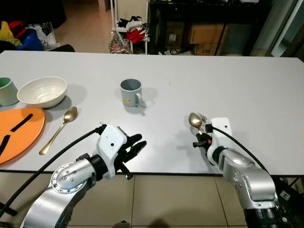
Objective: Setting the table
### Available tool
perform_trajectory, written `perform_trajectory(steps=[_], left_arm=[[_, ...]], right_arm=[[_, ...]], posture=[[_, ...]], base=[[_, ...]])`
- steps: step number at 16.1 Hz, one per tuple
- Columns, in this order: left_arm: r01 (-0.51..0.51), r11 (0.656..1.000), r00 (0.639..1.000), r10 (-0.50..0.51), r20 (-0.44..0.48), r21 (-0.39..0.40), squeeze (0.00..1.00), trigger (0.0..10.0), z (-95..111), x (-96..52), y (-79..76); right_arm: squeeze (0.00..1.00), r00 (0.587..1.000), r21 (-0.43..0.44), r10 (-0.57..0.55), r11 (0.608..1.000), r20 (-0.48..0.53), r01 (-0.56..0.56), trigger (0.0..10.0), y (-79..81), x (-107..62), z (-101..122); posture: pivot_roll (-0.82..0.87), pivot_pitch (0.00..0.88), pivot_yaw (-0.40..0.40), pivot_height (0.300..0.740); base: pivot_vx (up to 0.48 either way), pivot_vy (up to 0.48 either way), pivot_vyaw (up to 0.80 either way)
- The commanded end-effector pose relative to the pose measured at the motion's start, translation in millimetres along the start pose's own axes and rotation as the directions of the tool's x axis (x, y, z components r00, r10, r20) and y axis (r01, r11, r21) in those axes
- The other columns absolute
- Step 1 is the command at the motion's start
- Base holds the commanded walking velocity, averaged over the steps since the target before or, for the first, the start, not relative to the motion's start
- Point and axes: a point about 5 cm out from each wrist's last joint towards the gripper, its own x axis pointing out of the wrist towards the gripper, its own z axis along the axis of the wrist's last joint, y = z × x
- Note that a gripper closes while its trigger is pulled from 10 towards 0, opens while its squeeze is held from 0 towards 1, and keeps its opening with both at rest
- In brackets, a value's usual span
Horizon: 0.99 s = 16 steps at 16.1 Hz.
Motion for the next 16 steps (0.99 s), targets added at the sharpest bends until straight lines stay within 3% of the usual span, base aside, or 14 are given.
perform_trajectory(steps=[1,7,16], left_arm=[[0.018,1.0,1.0,-0.018,0.001,0.015,0.0,10.0,3.5,0.5,-1.0],[0.023,1.0,1.0,-0.023,-0.005,0.012,0.0,10.0,3.0,-2.8,-4.4],[0.063,0.998,0.998,-0.063,-0.019,0.004,0.0,10.0,4.2,-4.9,-8.4]], right_arm=[[0.0,1.0,-0.026,0.021,0.999,0.011,-0.021,10.0,0.0,5.2,3.2],[0.0,1.0,-0.046,0.022,0.999,-0.002,-0.022,10.0,-0.4,20.1,-4.1],[0.0,1.0,0.01,-0.002,1.0,-0.023,0.002,10.0,10.3,35.3,-12.8]], posture=[[0.18,0.0,0.026,0.74],[0.2,0.0,0.012,0.74],[0.22,0.0,0.021,0.74]], base=[[0.0,0.0,0.0],[0.0,0.0,0.0],[0.0,0.0,0.0]])
